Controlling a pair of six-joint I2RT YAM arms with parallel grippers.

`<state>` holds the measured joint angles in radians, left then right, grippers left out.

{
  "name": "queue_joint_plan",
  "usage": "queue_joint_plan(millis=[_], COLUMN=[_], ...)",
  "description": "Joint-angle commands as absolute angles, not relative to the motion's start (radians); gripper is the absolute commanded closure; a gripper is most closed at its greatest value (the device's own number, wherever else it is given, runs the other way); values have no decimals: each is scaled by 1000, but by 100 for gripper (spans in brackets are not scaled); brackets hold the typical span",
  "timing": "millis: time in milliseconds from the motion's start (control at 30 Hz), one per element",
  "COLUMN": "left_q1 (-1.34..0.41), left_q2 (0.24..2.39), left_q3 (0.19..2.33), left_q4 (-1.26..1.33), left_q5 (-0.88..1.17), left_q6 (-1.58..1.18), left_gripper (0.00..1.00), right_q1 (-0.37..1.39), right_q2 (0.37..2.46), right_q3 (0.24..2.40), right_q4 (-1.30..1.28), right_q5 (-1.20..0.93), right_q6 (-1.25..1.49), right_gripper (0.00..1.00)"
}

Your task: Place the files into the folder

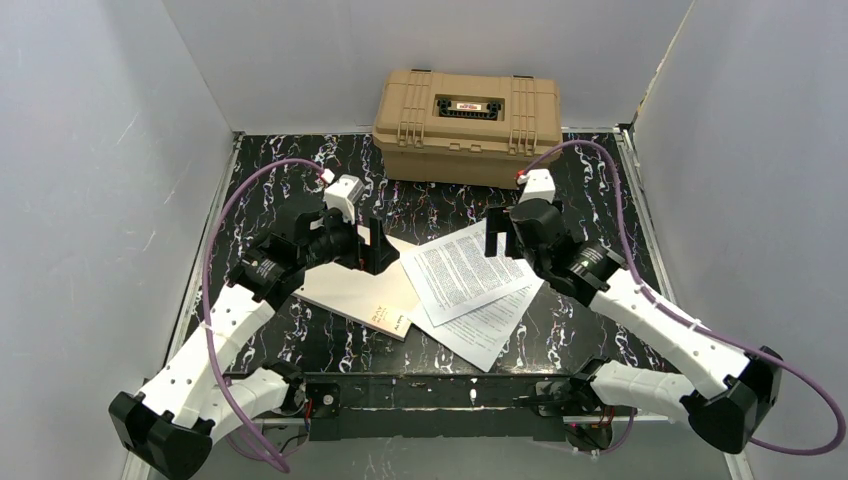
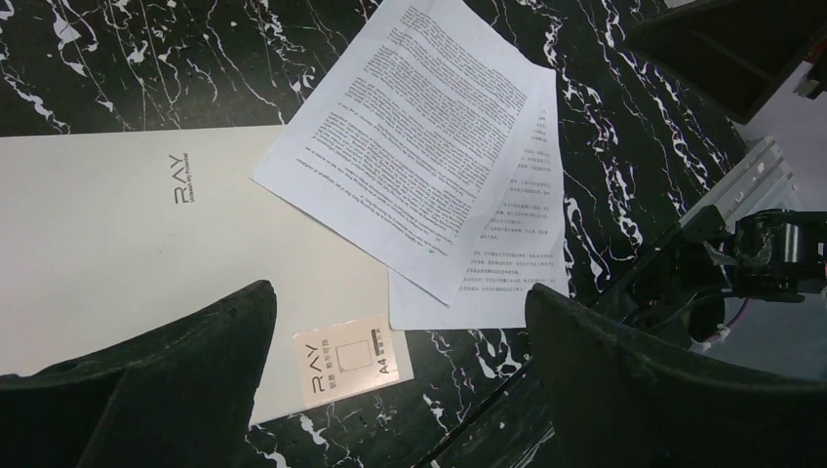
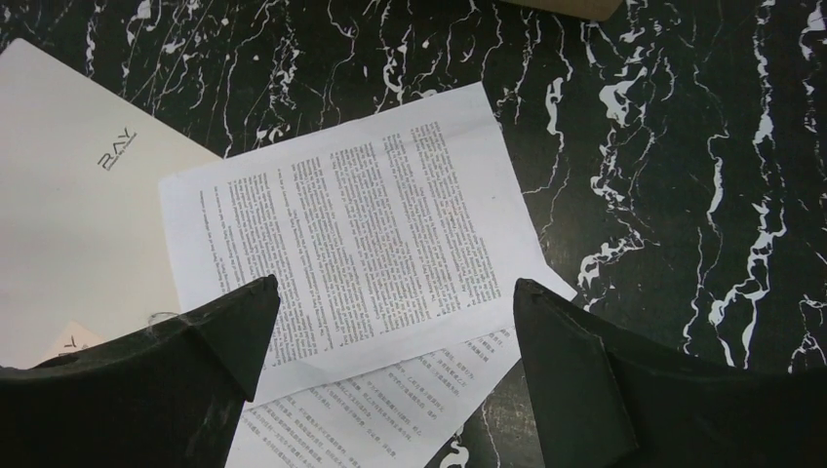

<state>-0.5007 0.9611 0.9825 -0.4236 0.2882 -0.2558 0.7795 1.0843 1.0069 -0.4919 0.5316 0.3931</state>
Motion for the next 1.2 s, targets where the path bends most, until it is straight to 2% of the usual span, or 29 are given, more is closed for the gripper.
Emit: queue_joint_plan(millis=[0, 233, 533, 867, 1167], left_q1=[-504, -504, -513, -586, -603], left_q2=[950, 978, 1054, 1204, 1462], left_q3=[970, 975, 995, 952, 1008], left_q4=[-390, -387, -413, -412, -339], left_q5=[302, 345, 370, 215, 184], left_q6=[-288, -333, -438, -560, -584], left_gripper=[2, 2, 2, 2, 2], right_q1=[779, 780, 779, 779, 779], right_q2=[1010, 944, 999, 1010, 967], right_q3=[993, 903, 882, 793, 717], right_q4=[-508, -511, -564, -560, -559], right_q5=[606, 610, 571, 518, 439], right_q6=[425, 425, 428, 479, 522], right_gripper=[1, 1, 1, 1, 1])
